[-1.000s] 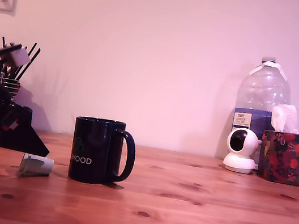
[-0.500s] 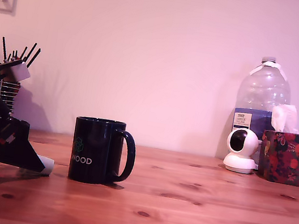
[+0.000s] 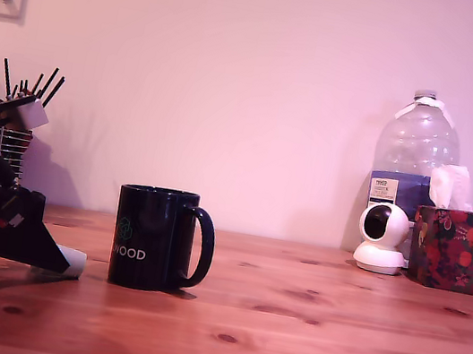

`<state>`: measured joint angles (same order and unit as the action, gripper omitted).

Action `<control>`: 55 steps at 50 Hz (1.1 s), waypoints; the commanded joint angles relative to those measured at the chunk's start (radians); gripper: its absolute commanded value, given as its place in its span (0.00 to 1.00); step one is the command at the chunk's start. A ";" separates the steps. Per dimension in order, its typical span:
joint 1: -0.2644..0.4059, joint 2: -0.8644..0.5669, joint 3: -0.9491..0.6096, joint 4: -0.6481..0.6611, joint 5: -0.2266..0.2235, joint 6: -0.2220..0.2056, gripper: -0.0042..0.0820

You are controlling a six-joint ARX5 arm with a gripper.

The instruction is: Pick up the coffee capsules from the table one by one and drop them inside the nearest coffee cup

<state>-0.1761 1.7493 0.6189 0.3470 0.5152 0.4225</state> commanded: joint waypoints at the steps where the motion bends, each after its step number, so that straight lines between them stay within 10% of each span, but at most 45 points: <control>1: -0.004 0.012 -0.005 -0.006 0.000 0.003 0.32; 55: -0.056 -0.381 0.005 -0.278 0.000 -0.158 0.32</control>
<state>-0.2188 1.3705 0.6201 0.0826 0.5148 0.2741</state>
